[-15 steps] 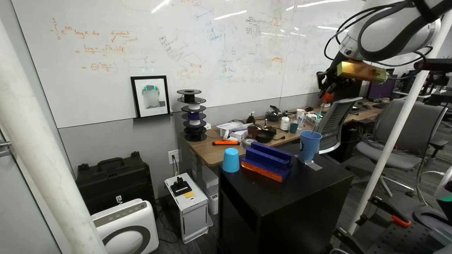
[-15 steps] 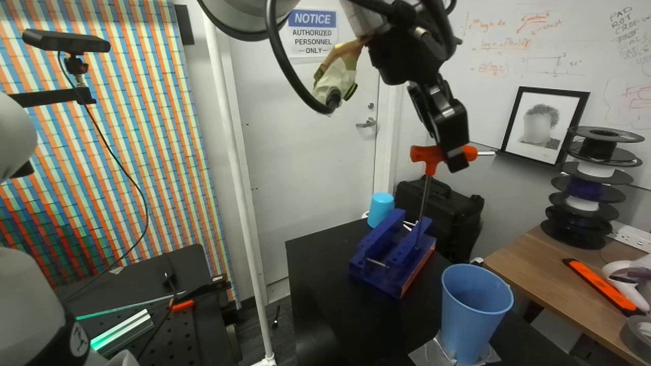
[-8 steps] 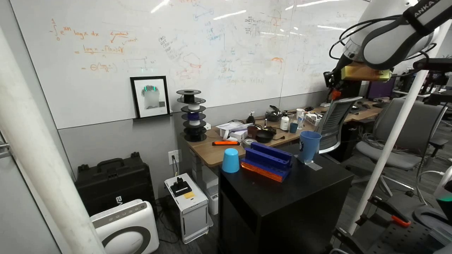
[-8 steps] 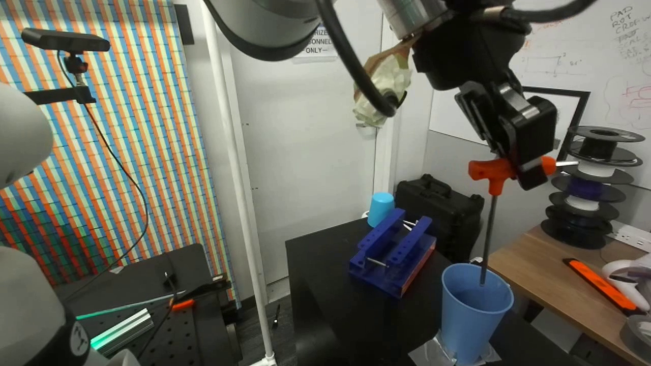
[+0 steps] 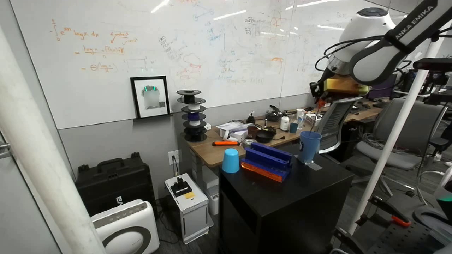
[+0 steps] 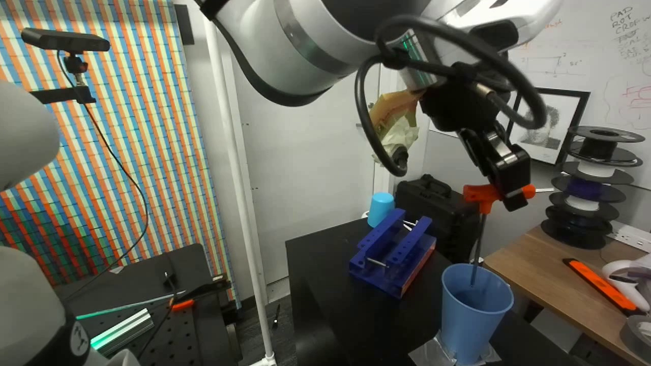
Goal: Remove the wrench from the toolbox and place it in the blue cup on the right
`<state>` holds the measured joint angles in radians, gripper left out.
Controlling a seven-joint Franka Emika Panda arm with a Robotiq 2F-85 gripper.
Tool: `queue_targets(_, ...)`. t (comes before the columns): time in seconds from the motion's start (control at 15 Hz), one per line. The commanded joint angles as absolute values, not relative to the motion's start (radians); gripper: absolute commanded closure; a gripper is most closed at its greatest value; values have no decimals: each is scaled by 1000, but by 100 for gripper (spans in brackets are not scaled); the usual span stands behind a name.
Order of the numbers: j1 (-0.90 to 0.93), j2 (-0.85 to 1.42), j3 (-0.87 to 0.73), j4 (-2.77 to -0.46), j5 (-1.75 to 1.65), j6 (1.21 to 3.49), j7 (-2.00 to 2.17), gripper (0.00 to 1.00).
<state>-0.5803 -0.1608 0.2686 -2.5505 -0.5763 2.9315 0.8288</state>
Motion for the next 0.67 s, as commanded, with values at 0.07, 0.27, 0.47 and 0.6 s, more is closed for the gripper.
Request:
queue_targets(0.07, -600, -24, 301, -2519, -669, 2945, 918, 89)
queue_targets(0.27, -595, 50, 284, -2514, -744, 2926, 963, 89)
queue_targets(0.47, -591, 93, 269, -2504, -739, 2926, 947, 53)
queue_targets(0.6, -600, 77, 278, -2509, -669, 2939, 887, 40)
